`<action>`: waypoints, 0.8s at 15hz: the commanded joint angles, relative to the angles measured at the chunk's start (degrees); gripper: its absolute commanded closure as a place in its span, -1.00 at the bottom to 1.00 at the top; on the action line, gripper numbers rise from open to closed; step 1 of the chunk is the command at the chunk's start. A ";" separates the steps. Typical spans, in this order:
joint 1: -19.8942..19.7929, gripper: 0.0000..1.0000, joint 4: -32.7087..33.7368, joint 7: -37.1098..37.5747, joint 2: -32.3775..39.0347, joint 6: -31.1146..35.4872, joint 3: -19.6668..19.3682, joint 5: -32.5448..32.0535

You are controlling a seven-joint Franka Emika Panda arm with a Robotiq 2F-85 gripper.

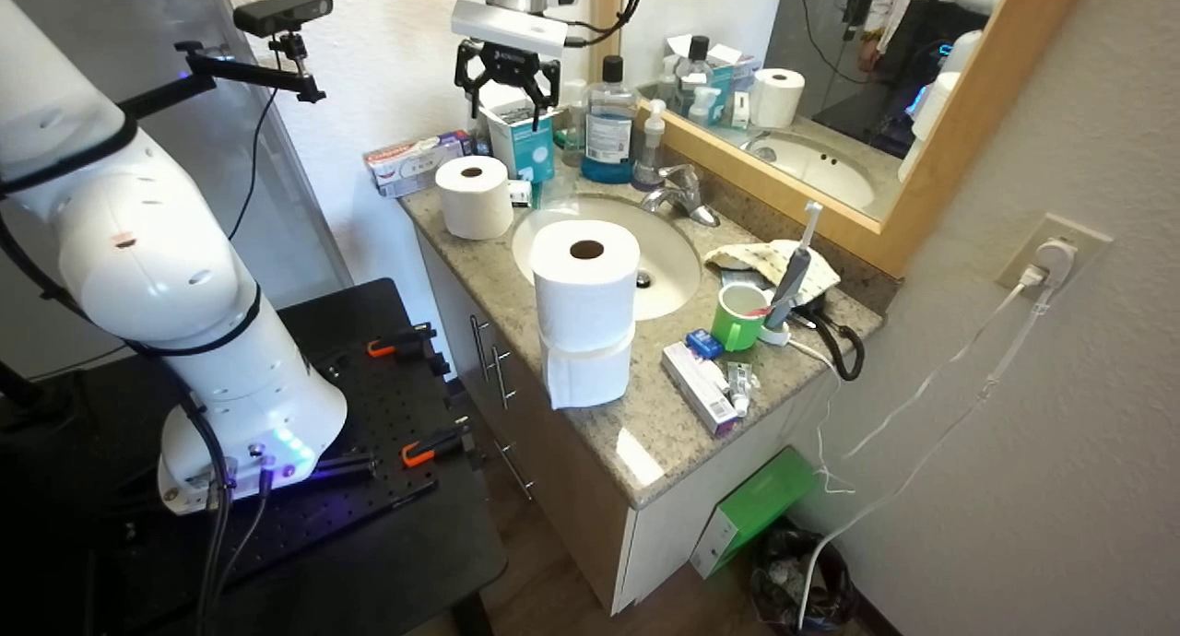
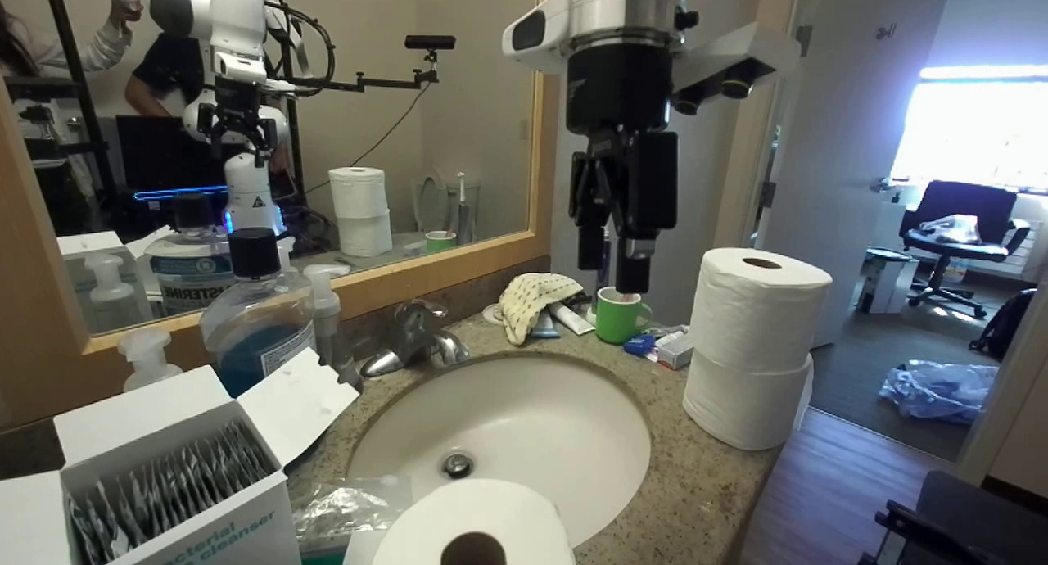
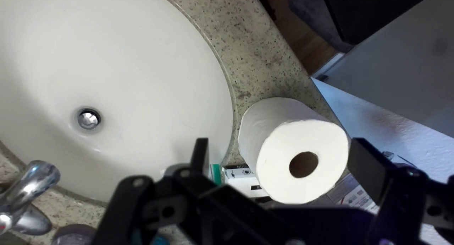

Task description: Unassemble the stacked up rolls of tissue

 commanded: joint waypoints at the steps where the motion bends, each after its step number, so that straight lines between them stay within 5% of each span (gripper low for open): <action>1: -0.71 -1.00 -4.84 -1.01 -6.63 0.77 -2.59 3.38; 12: -7.00 -1.00 -3.94 6.09 -5.28 1.88 -9.41 1.12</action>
